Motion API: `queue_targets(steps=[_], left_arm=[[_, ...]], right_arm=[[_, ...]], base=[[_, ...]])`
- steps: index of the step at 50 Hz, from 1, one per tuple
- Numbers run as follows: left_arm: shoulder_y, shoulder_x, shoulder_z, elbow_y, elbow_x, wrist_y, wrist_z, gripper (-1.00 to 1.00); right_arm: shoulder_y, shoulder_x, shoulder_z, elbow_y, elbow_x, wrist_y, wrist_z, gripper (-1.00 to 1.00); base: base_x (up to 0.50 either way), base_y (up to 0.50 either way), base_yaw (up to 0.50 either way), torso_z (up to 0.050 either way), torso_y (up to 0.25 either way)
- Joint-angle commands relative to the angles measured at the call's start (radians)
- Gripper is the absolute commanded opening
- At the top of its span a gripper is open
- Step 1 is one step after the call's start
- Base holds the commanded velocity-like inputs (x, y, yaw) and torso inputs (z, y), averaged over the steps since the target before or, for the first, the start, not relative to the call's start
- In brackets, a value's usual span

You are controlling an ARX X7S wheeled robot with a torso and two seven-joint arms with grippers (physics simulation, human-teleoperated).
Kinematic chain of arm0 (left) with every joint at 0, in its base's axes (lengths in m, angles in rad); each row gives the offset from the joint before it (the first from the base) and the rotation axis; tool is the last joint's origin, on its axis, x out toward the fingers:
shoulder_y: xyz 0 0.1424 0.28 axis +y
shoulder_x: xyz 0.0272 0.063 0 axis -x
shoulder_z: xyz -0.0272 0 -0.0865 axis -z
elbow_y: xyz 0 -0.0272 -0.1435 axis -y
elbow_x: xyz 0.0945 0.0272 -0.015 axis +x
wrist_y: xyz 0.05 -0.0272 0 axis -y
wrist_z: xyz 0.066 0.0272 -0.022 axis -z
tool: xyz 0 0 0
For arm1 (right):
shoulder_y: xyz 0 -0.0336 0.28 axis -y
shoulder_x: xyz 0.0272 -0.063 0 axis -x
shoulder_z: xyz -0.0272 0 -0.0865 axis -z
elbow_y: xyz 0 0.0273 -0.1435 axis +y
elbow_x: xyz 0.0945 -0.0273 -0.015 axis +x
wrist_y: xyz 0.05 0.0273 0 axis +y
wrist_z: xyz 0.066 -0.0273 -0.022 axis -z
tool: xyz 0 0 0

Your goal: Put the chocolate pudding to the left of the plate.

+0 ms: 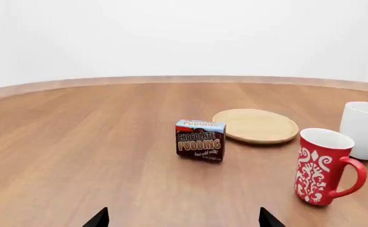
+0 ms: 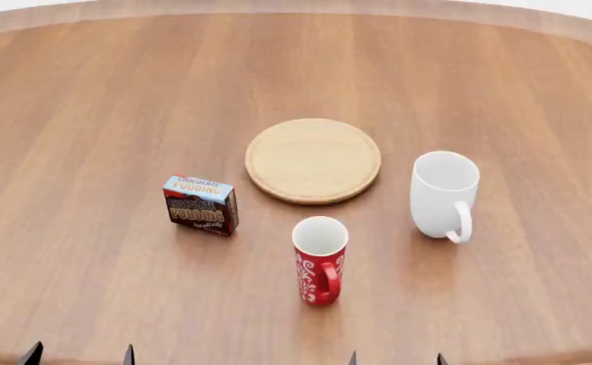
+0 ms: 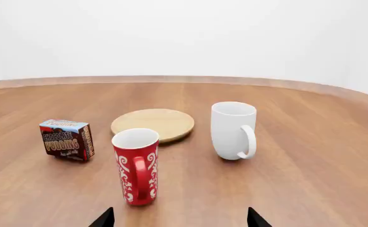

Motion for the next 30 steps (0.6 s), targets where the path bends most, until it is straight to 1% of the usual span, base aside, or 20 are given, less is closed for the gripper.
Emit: queue_targets(steps=[1, 3, 4, 6, 10, 14, 30], left_arm=[[0.001, -0.015, 0.017, 0.004, -0.015, -0.003, -0.017, 1.0], [0.001, -0.026, 0.027, 0.018, -0.035, -0.014, -0.015, 1.0], [0.005, -0.031, 0.033, 0.029, -0.033, -0.015, -0.02, 1.0], [0.009, -0.037, 0.04, 0.043, -0.037, -0.02, -0.027, 1.0], [0.001, -0.047, 0.052, 0.019, -0.037, -0.017, -0.04, 1.0], [0.007, -0.054, 0.067, 0.045, -0.035, -0.031, -0.052, 1.0], [0.02, -0.077, 0.09, 0.065, -0.068, -0.029, -0.075, 1.0]], right_arm=[[0.001, 0.023, -0.029, 0.002, 0.024, -0.002, 0.029, 1.0], [-0.009, 0.025, -0.044, -0.026, 0.015, -0.003, 0.05, 1.0], [-0.007, 0.029, -0.052, -0.04, 0.019, 0.031, 0.051, 1.0], [-0.015, 0.036, -0.065, -0.06, 0.008, 0.045, 0.064, 1.0], [-0.008, 0.043, -0.089, -0.04, -0.015, 0.057, 0.091, 1.0], [-0.003, 0.047, -0.106, -0.04, -0.021, 0.062, 0.109, 1.0], [-0.014, 0.074, -0.137, -0.044, 0.02, 0.039, 0.117, 1.0]], base=[[0.0, 0.0, 0.0, 0.0, 0.0], [0.0, 0.0, 0.0, 0.0, 0.0], [0.0, 0.0, 0.0, 0.0, 0.0], [0.0, 0.0, 0.0, 0.0, 0.0], [0.0, 0.0, 0.0, 0.0, 0.0], [0.0, 0.13, 0.0, 0.0, 0.0], [0.0, 0.5, 0.0, 0.0, 0.0]])
